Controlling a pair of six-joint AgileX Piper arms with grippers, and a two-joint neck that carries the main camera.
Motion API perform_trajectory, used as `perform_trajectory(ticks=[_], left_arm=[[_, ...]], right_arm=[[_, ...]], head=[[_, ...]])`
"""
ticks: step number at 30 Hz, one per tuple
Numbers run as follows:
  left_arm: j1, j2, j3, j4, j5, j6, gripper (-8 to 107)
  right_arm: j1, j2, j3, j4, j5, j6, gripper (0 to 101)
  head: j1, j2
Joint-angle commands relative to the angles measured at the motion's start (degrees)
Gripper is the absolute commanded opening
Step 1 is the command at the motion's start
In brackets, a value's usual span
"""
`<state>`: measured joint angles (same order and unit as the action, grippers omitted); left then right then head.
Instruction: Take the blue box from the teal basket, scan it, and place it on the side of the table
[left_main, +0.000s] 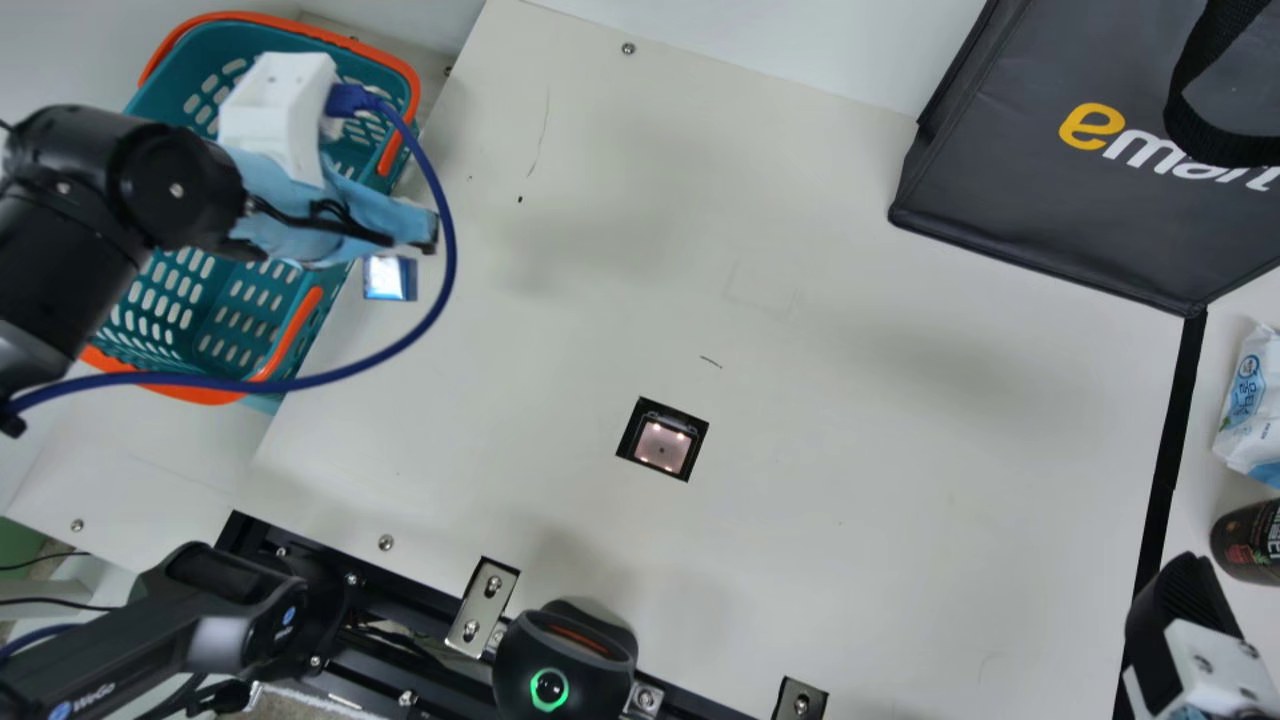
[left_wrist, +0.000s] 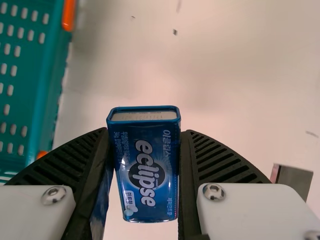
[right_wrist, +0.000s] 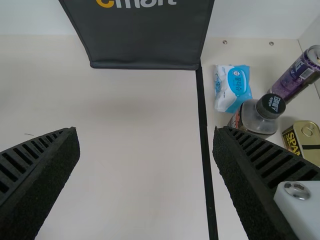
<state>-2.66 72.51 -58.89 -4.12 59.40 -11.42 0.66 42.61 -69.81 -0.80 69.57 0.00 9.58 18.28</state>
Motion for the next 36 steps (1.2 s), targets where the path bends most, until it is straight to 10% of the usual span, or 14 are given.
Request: perform_trajectory(ticks=[1, 36], left_arm=[[-4.55, -0.28, 0.44, 0.53, 0.14, -1.52, -8], [-40.06, 9.64, 0.53, 7.18, -2.66, -23.81, -8]], right_arm=[[0.00, 0.00, 0.00, 0.00, 0.00, 0.00, 95], [0.00, 0.00, 0.00, 0.00, 0.06, 0.00, 95]], head=[[-1.66, 0.14], [-1.66, 0.14]])
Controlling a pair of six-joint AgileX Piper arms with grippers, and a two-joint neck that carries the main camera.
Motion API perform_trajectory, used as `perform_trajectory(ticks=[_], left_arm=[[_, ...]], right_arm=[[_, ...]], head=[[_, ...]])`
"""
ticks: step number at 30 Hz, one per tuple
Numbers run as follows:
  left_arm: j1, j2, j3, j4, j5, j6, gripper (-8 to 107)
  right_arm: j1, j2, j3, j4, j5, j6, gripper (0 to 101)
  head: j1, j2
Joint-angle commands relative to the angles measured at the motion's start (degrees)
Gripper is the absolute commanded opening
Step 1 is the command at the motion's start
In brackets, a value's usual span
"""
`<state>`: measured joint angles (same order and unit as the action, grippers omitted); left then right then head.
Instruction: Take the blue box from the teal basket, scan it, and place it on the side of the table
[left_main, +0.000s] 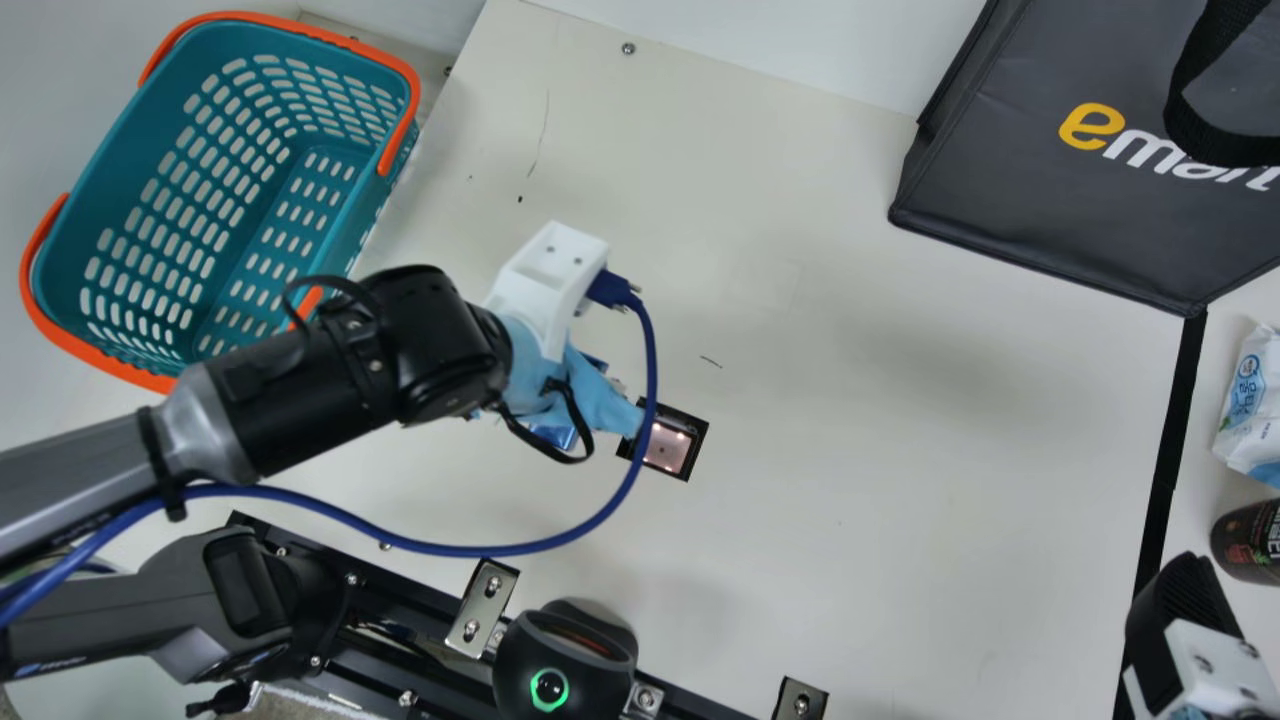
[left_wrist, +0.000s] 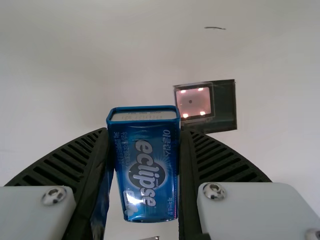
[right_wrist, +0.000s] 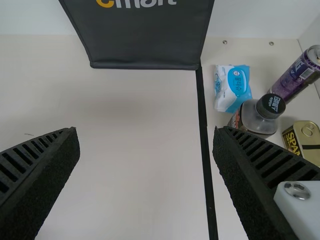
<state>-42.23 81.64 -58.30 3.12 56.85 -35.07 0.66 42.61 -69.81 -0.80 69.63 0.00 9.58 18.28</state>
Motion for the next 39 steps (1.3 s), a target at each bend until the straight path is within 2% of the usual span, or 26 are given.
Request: perform_trajectory(ticks=[1, 21, 39], left_arm=[[-0.96, 1.09, -0.24, -0.08, -0.37, -0.45, -8], [-2.92, 11.32, -1.73, -2.74, -7.99, -0.61, -8], [-3.31, 15.22, -1.62, -3.55, -10.25, -2.04, -8]], right_arm=[[0.00, 0.00, 0.00, 0.00, 0.00, 0.00, 95], [0.00, 0.00, 0.00, 0.00, -0.06, 0.00, 95], [0.00, 0.00, 0.00, 0.00, -0.06, 0.00, 95]], head=[[-1.66, 0.14], [-1.66, 0.14], [-1.66, 0.14]])
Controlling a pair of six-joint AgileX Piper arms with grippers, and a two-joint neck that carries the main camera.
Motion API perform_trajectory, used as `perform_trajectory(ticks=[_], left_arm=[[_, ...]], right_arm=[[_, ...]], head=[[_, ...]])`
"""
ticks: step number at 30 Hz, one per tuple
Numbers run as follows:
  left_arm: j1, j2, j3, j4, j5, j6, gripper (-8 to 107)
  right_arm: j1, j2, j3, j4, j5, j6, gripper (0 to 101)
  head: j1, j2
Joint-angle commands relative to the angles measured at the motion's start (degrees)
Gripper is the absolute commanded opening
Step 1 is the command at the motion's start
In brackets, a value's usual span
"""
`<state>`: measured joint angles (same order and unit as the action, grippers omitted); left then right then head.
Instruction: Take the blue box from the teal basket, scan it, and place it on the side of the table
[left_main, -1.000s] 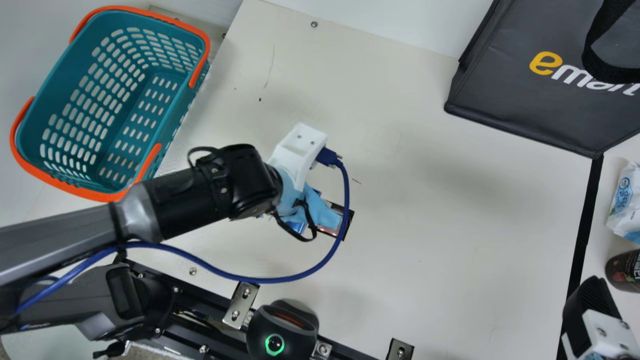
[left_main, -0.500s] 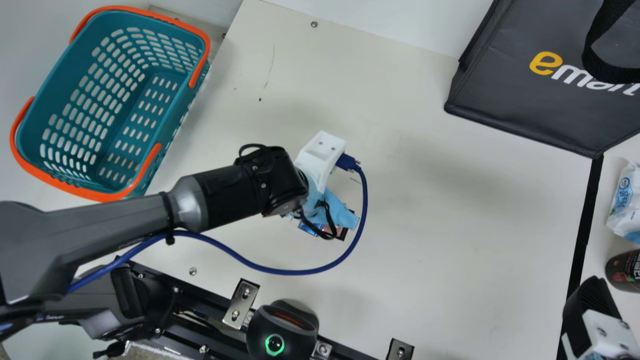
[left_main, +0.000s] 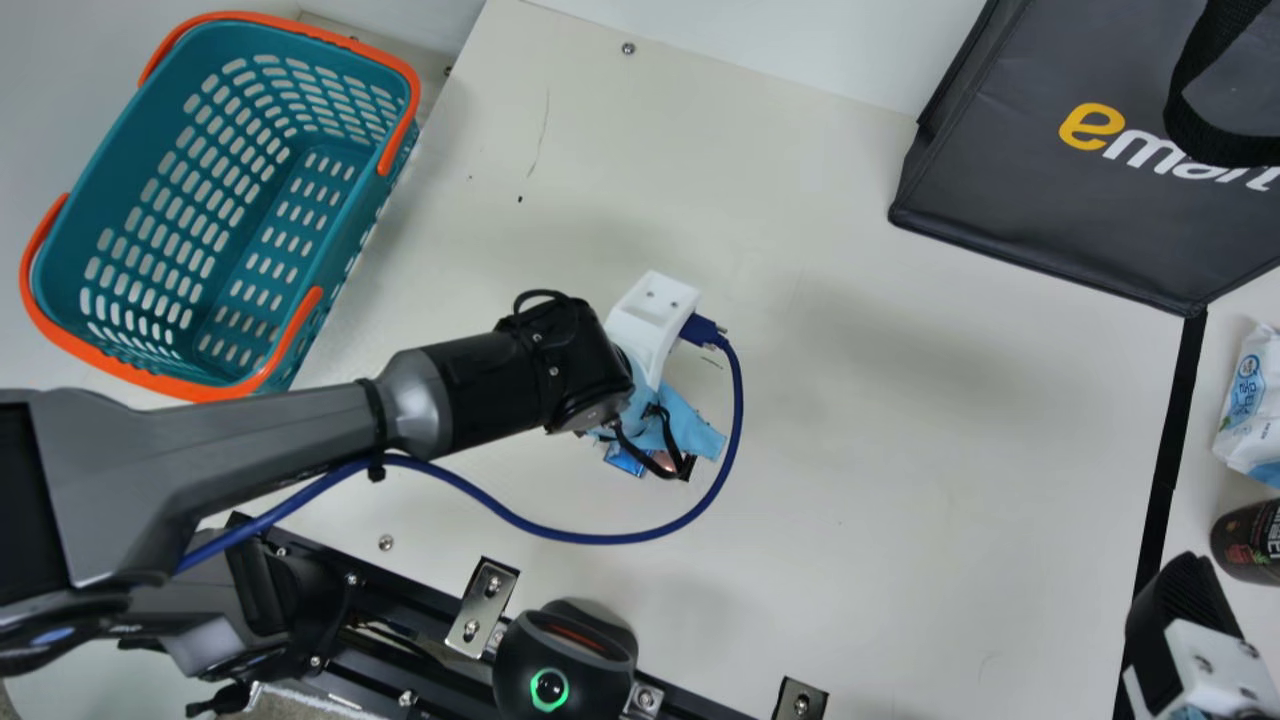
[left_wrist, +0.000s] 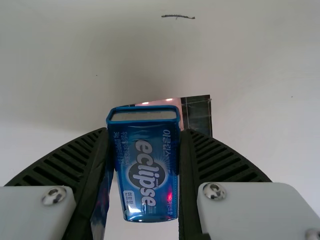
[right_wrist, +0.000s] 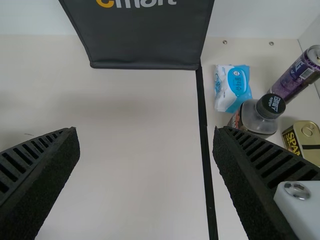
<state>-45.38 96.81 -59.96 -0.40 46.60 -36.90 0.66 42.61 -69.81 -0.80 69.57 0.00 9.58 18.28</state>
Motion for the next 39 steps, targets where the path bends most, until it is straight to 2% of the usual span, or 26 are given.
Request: perform_trajectory(ticks=[1, 21, 29, 39], left_arm=[[-0.26, 0.19, 0.02, -0.03, -0.02, -0.39, -8], [-3.11, 1.87, -2.12, 0.54, 1.51, -3.50, -8], [-3.69, 3.27, -7.50, -0.62, 5.27, -3.79, -8], [-4.76, 8.36, -16.19, -1.87, 8.94, -7.44, -8]], right_arm=[[0.00, 0.00, 0.00, 0.00, 0.00, 0.00, 95], [0.00, 0.00, 0.00, 0.00, 0.06, 0.00, 95], [0.00, 0.00, 0.00, 0.00, 0.06, 0.00, 95], [0.00, 0.00, 0.00, 0.00, 0.06, 0.00, 95]], head=[[-1.66, 0.14], [-1.66, 0.14], [-1.66, 0.14], [-1.66, 0.14]])
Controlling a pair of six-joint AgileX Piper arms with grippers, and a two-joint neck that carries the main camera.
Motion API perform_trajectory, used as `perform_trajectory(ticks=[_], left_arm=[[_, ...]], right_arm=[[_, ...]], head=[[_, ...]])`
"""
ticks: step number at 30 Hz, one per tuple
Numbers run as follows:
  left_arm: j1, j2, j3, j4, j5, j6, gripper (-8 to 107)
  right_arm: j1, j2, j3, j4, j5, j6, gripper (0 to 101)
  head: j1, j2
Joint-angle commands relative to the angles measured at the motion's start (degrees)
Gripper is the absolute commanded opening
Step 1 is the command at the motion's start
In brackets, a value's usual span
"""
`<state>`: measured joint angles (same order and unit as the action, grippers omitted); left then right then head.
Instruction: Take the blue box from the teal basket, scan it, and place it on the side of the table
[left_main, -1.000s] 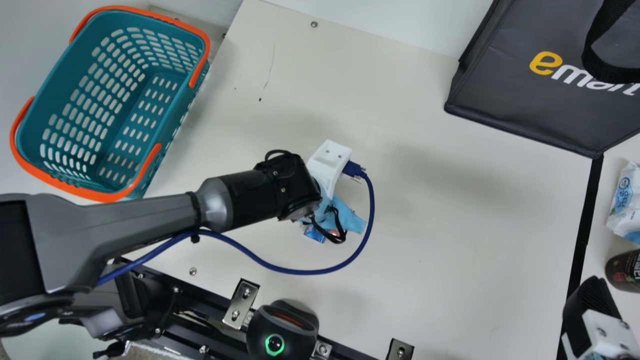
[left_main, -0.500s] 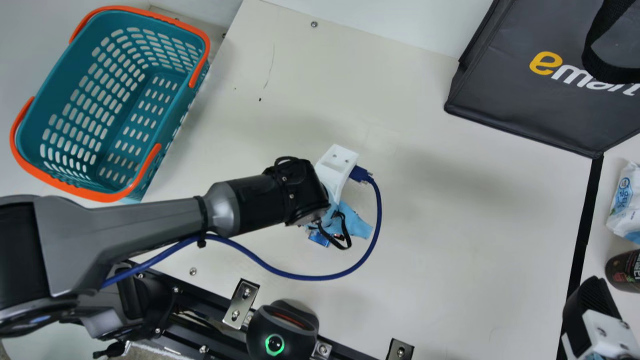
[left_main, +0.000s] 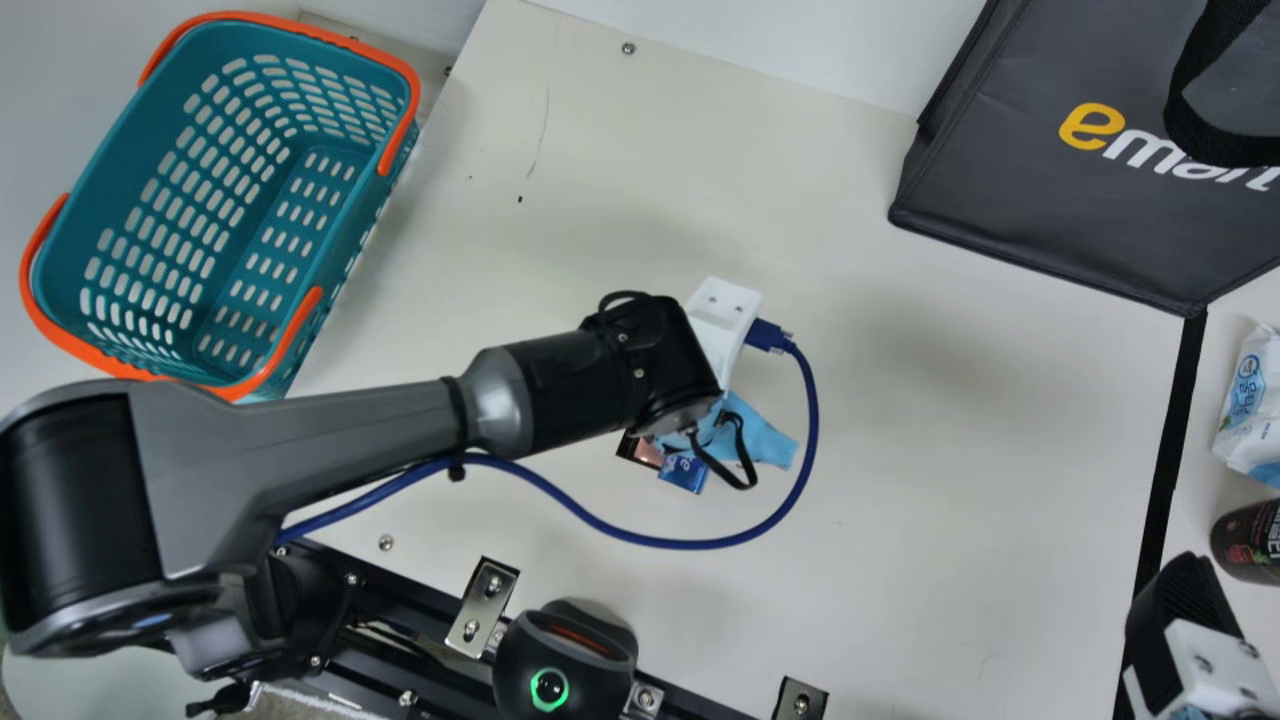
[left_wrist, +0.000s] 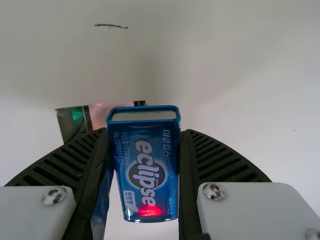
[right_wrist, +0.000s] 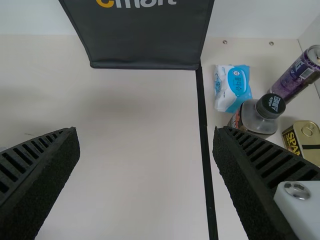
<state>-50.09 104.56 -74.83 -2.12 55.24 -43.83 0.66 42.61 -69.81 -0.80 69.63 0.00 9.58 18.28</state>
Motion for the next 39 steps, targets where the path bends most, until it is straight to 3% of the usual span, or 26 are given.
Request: perform_trajectory(ticks=[1, 11, 21, 39], left_arm=[[-0.16, 1.23, -2.17, -0.29, 0.48, -1.14, -8], [-1.91, 7.02, -8.77, 0.21, -0.38, -9.93, -8], [-4.24, 10.83, -11.23, 2.69, -2.25, -18.53, -8], [-3.98, 11.20, -9.33, 1.44, -5.95, -22.76, 52]], right_arm=[[0.00, 0.00, 0.00, 0.00, 0.00, 0.00, 95], [0.00, 0.00, 0.00, 0.00, -0.05, 0.00, 95], [0.00, 0.00, 0.00, 0.00, -0.05, 0.00, 95], [0.00, 0.00, 0.00, 0.00, -0.05, 0.00, 95]], head=[[-1.66, 0.14], [-1.66, 0.14], [-1.66, 0.14], [-1.66, 0.14]])
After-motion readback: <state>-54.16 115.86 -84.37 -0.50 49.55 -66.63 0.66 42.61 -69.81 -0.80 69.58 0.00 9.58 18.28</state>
